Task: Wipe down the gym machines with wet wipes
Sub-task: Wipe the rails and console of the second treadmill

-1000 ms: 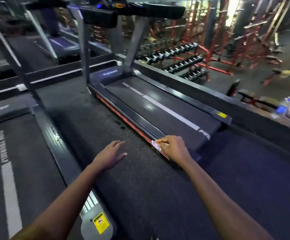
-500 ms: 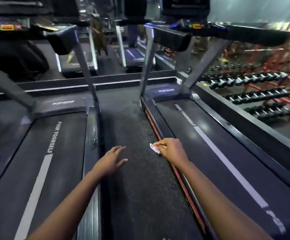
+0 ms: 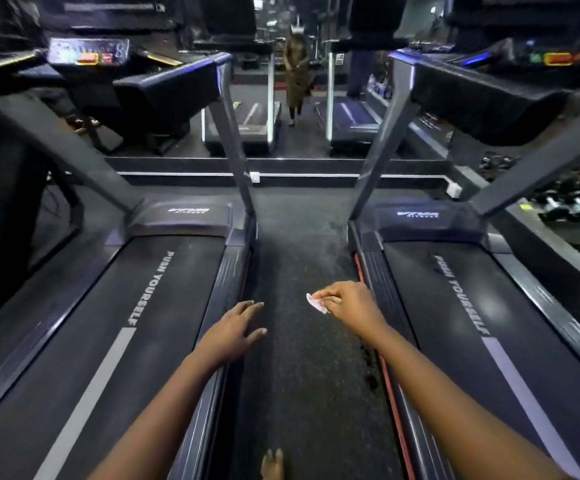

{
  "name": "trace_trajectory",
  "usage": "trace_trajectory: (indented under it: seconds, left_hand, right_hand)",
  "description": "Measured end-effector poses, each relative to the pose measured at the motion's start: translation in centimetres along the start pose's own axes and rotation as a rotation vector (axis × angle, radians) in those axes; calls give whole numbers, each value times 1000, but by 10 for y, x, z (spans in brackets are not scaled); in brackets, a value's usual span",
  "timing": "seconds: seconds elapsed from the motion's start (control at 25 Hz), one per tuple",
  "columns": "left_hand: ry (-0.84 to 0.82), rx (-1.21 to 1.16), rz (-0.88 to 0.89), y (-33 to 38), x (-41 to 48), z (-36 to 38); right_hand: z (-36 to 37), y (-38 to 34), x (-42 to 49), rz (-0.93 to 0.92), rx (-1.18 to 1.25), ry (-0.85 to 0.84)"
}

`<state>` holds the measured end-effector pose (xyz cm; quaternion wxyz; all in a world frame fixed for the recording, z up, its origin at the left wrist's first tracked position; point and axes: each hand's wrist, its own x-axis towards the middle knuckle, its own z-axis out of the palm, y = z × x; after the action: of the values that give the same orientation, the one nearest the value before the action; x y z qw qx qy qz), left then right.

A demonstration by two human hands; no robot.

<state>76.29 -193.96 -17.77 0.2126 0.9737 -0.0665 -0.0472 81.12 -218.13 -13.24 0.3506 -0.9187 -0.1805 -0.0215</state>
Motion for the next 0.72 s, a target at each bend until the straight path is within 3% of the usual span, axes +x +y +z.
trace_trajectory:
  seconds: [0.2, 0.4, 0.52, 0.72]
  left_hand:
    - [-10, 1, 33, -44, 148, -40]
    - [-9, 38, 175, -62, 301, -87]
    - [-48, 30, 246, -58, 384, -100]
    - [38, 29, 424, -31, 539, -126]
  right_hand:
    - [3, 28, 148, 48, 69, 96]
    - [-21, 54, 262, 96, 62, 278]
    - [-42, 73, 311, 143, 91, 388]
    - [-85, 116, 422, 95, 100, 605]
